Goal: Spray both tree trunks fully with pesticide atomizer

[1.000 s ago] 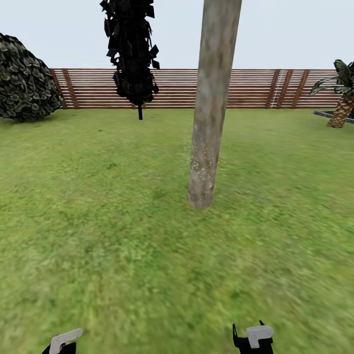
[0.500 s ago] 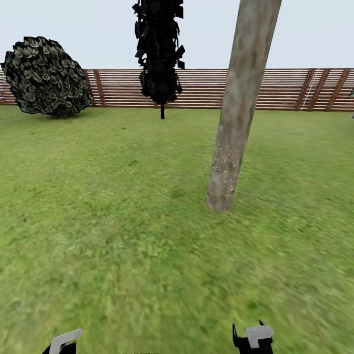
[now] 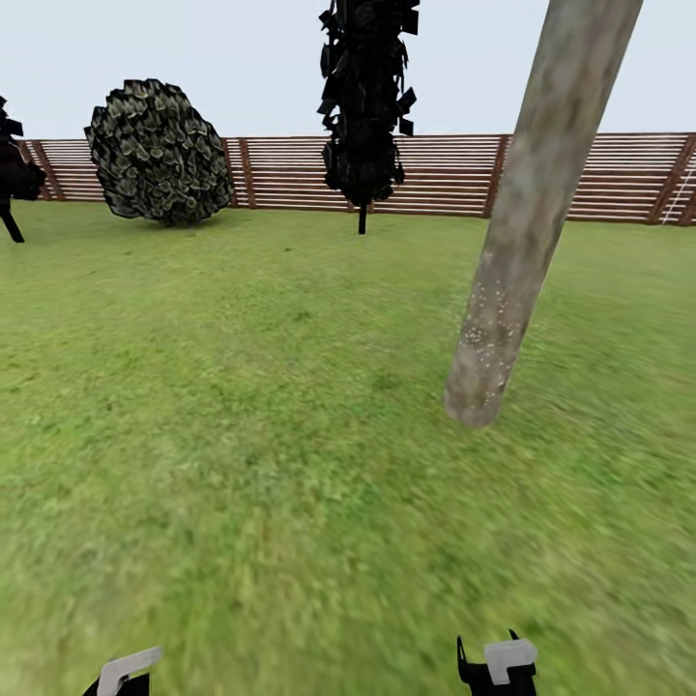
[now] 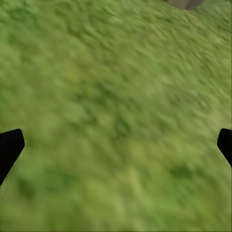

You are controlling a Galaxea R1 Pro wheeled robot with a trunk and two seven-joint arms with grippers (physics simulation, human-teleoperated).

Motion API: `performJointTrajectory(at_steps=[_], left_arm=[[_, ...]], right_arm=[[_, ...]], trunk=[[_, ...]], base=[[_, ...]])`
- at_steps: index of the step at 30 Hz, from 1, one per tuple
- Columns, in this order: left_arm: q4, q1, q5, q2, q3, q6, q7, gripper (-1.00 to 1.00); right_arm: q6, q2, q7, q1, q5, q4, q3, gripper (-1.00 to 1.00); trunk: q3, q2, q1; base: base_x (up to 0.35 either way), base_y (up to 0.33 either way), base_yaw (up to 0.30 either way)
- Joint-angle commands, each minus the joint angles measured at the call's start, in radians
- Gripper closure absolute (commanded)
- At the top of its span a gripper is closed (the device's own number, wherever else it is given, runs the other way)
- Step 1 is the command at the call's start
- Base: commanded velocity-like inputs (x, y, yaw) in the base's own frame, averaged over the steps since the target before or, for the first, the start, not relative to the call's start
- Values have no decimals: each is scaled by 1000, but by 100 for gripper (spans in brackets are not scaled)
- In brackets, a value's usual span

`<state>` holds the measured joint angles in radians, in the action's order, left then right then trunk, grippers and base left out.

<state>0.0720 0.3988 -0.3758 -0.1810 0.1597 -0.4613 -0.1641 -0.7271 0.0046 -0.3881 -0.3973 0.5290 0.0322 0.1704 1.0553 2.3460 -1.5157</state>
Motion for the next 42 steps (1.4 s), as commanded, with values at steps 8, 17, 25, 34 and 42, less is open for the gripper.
performJointTrajectory(at_steps=[8, 17, 25, 34, 42], left_arm=[[0, 0, 0, -1, 0, 0, 0, 100], [-1, 0, 0, 0, 0, 0, 0, 100], [-1, 0, 0, 0, 0, 0, 0, 100], [-1, 0, 0, 0, 0, 0, 0, 100], [-1, 0, 0, -1, 0, -1, 0, 100]], right_arm=[[0, 0, 0, 0, 0, 0, 0, -100], [0, 0, 0, 0, 0, 0, 0, -100], [0, 0, 0, 0, 0, 0, 0, -100], [0, 0, 0, 0, 0, 0, 0, -100], [0, 0, 0, 0, 0, 0, 0, -100]], trunk=[[0, 0, 0], [0, 0, 0], [0, 0, 0], [0, 0, 0], [0, 0, 0]], base=[[0, 0, 281], [0, 0, 281], [0, 0, 281], [0, 0, 281], [0, 0, 281]])
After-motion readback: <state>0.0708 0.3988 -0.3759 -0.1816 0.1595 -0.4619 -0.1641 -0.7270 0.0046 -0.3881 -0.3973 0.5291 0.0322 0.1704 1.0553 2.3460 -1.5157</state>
